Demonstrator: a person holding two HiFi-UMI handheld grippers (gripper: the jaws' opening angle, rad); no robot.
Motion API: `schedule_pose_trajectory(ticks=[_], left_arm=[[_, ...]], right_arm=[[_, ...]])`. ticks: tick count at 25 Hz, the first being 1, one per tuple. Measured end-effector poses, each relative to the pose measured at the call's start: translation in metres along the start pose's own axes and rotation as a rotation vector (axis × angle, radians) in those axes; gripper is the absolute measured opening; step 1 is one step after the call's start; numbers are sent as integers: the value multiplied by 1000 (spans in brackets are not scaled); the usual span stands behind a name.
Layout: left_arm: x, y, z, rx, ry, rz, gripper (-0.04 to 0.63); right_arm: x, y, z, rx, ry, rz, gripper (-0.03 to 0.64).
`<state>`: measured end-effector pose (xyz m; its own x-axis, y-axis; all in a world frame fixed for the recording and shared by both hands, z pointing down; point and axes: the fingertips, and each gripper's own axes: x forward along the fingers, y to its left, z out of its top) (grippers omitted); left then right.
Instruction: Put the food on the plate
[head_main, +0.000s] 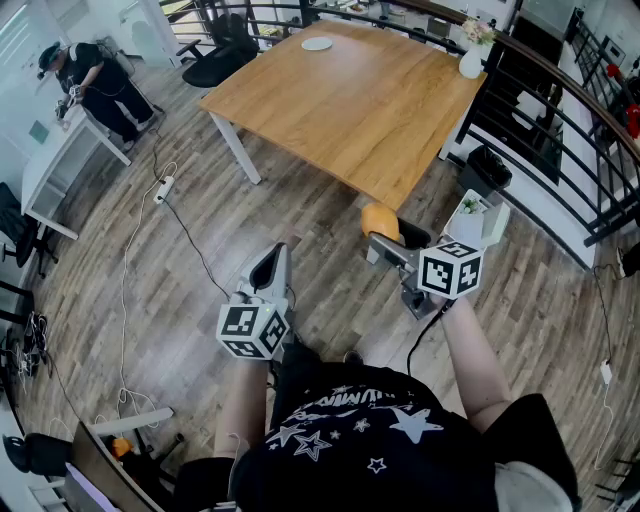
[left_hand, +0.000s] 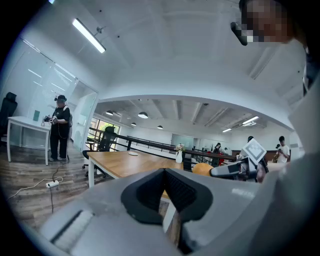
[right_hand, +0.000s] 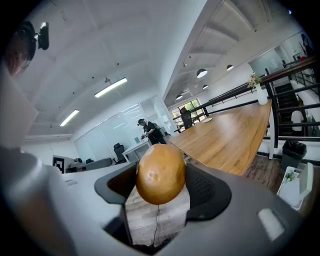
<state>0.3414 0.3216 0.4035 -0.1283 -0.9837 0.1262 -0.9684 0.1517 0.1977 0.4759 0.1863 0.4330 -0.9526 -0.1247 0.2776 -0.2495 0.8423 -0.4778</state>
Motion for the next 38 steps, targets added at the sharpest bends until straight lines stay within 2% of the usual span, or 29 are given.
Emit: schedule_pose_trajectory(ticks=[14, 21, 30, 38], left_arm=[[-10, -7, 4, 22, -4, 9, 2], [-13, -4, 0, 20, -3, 25, 2], [-10, 57, -9, -24, 16, 65, 2], [44, 114, 6, -41, 31, 8, 2]], right_arm=[[-6, 11, -1, -14, 1, 14, 313], [-2, 5, -2, -46, -4, -8, 314], [36, 1, -7, -4, 27, -41, 314], [92, -16, 19, 22, 30, -88, 314]])
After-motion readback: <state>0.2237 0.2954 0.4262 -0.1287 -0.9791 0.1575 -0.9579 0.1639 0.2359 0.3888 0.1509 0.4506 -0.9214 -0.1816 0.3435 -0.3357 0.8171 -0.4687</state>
